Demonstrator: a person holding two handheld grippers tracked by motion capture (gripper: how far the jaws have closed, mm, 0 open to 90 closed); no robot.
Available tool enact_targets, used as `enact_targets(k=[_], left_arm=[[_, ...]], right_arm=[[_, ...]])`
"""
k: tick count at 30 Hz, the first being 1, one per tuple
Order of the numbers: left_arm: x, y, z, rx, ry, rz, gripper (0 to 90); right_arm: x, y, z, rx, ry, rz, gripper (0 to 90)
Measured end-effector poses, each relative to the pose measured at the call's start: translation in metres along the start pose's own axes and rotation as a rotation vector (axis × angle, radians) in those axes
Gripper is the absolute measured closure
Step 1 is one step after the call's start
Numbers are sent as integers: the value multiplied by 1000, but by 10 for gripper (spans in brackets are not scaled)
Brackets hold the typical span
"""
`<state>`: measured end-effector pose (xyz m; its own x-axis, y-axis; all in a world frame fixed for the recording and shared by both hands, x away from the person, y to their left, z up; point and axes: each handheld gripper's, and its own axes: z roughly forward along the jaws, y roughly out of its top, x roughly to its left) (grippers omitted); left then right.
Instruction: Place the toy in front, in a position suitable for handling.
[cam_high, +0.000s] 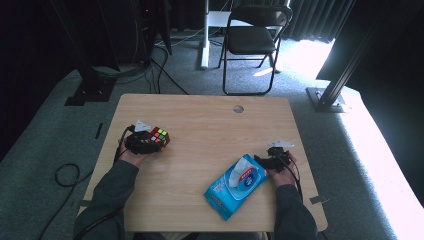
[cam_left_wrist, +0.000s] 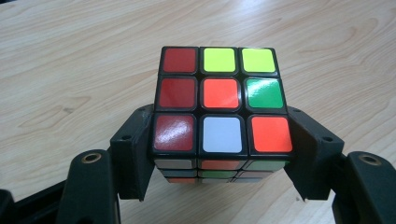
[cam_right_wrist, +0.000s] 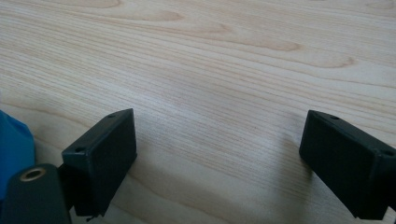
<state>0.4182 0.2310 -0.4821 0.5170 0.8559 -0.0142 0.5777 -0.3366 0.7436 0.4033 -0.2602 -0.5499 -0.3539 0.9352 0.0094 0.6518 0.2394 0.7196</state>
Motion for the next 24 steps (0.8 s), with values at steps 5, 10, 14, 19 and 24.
enact_targets(k=[5,10,14,19,24], left_arm=[[-8,6,2,-1,-16,24,342],[-18,12,4,-3,-34,47,342],[-26,16,7,-2,-47,64,342],[-34,20,12,0,-60,78,342],[-41,22,17,3,-71,84,343]], right_arm=[[0,0,0,0,0,0,106],[0,0,0,0,0,0,106],[0,0,0,0,0,0,106],[0,0,0,0,0,1,106],[0,0,0,0,0,1,106]])
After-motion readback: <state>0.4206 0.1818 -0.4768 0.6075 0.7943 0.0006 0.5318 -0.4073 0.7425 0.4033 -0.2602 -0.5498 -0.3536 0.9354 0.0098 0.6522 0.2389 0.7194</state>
